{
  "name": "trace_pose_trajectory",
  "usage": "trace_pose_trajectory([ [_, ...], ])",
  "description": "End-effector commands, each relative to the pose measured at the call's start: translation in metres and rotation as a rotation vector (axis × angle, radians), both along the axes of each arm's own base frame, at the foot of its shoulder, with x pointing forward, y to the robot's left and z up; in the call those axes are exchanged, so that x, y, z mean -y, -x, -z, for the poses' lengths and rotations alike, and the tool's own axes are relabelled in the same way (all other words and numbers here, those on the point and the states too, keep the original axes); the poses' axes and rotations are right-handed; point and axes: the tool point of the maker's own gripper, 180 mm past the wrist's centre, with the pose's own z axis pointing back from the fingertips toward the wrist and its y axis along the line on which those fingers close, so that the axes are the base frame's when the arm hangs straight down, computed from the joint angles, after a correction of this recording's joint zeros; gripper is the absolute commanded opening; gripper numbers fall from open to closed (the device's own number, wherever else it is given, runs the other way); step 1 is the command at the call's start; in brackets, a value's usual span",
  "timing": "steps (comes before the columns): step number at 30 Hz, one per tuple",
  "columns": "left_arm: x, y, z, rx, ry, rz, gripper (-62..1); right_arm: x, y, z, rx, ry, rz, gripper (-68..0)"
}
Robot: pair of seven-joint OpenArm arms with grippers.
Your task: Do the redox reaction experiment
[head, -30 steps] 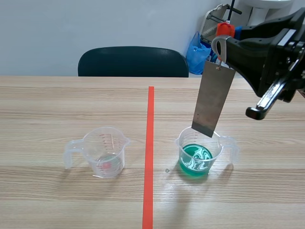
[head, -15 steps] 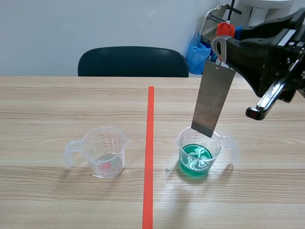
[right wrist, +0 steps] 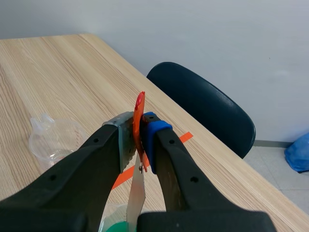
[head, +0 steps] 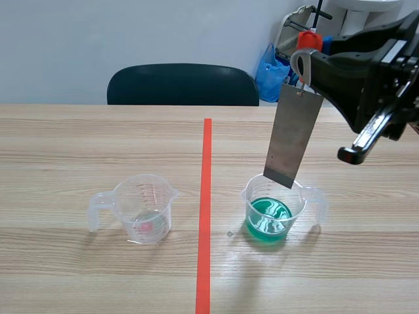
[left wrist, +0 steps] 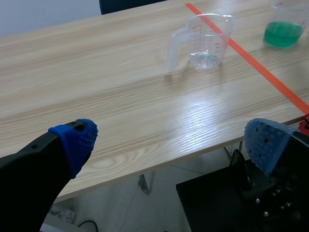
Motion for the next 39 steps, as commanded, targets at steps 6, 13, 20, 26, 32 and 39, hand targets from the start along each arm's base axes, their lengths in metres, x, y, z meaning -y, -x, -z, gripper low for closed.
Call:
trace_pose_trajectory([
  [6, 0.0001, -0.0034, -0.0077, 0.039, 0.013, -0.008, 1.4, 0.0012, -0.0006, -0.0103, 0.033, -0.009, -0.002, -66.9],
  [13, 0.0004, -0.0037, -0.0097, 0.050, 0.016, -0.006, 1.4, 0.0013, -0.0006, -0.0102, 0.033, -0.008, -0.002, -66.9],
  [20, 0.0005, -0.0038, -0.0103, 0.053, 0.017, -0.005, 1.4, 0.0013, -0.0006, -0.0102, 0.033, -0.008, -0.002, -66.9],
  [26, 0.0005, -0.0038, -0.0104, 0.054, 0.017, -0.005, 1.4, 0.0013, -0.0006, -0.0102, 0.033, -0.008, -0.002, -66.9],
  [32, 0.0005, -0.0038, -0.0104, 0.054, 0.016, -0.005, 1.4, 0.0013, -0.0006, -0.0102, 0.033, -0.008, -0.002, -66.9],
  [39, 0.0004, -0.0038, -0.0104, 0.055, 0.014, -0.005, 1.4, 0.0013, -0.0006, -0.0102, 0.033, -0.008, -0.002, -66.9],
])
